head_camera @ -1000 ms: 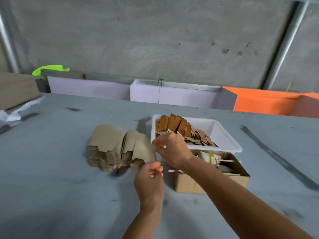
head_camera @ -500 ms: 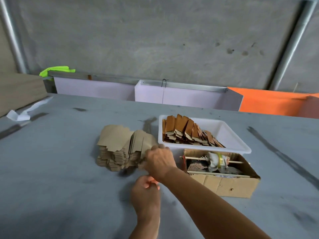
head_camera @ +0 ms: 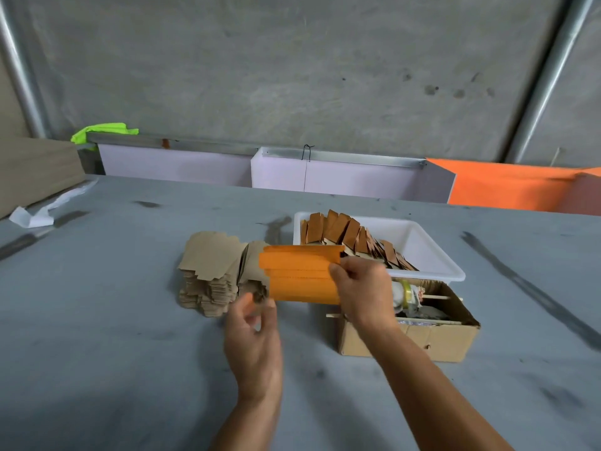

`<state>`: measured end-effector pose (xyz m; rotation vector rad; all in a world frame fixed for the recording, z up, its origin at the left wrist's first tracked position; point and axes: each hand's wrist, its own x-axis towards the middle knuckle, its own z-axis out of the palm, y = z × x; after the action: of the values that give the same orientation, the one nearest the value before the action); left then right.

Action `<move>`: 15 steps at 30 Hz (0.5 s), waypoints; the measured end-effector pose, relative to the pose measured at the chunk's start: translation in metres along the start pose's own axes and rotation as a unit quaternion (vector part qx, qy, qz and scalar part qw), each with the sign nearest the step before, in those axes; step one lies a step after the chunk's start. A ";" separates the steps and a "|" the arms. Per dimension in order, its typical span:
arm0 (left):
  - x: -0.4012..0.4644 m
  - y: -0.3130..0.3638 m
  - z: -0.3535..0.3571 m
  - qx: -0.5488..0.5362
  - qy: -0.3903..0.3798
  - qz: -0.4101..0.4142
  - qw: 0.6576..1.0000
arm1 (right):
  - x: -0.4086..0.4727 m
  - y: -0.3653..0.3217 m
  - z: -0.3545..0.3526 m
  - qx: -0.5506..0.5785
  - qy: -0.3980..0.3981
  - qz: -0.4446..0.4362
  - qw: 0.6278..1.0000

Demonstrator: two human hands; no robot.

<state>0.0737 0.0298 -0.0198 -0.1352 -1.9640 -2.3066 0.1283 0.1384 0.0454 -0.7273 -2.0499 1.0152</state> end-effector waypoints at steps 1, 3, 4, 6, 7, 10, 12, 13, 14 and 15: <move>0.000 0.009 -0.002 -0.003 -0.004 0.010 1.000 | -0.003 0.001 -0.012 0.073 -0.019 0.063 0.995; 0.000 0.027 -0.004 -0.027 -0.038 0.000 0.999 | -0.012 0.005 -0.032 0.160 -0.059 0.167 0.971; -0.001 0.033 -0.004 -0.048 -0.063 -0.016 0.997 | -0.018 0.009 -0.040 0.161 -0.076 0.188 0.966; -0.003 0.040 -0.002 -0.081 -0.107 -0.055 0.989 | -0.032 0.014 -0.055 0.160 -0.095 0.207 0.960; -0.006 0.041 -0.002 -0.082 -0.127 -0.074 0.986 | -0.039 0.017 -0.062 0.167 -0.099 0.216 0.957; -0.014 0.037 0.000 -0.075 -0.173 -0.103 0.977 | -0.053 0.028 -0.080 0.193 -0.102 0.226 0.949; -0.023 0.032 0.001 -0.079 -0.194 -0.110 0.972 | -0.059 0.034 -0.090 0.209 -0.094 0.217 0.949; -0.027 0.031 0.002 -0.084 -0.204 -0.111 0.969 | -0.061 0.037 -0.095 0.218 -0.092 0.206 0.949; -0.031 0.029 0.002 -0.087 -0.217 -0.103 0.967 | -0.063 0.040 -0.100 0.224 -0.093 0.188 0.952; -0.035 0.028 0.003 -0.086 -0.231 -0.089 0.965 | -0.065 0.042 -0.104 0.222 -0.094 0.163 0.957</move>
<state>0.1127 0.0290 0.0035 -0.5850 -2.0307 -2.7641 0.2564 0.1568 0.0313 -0.7604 -1.7856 1.7225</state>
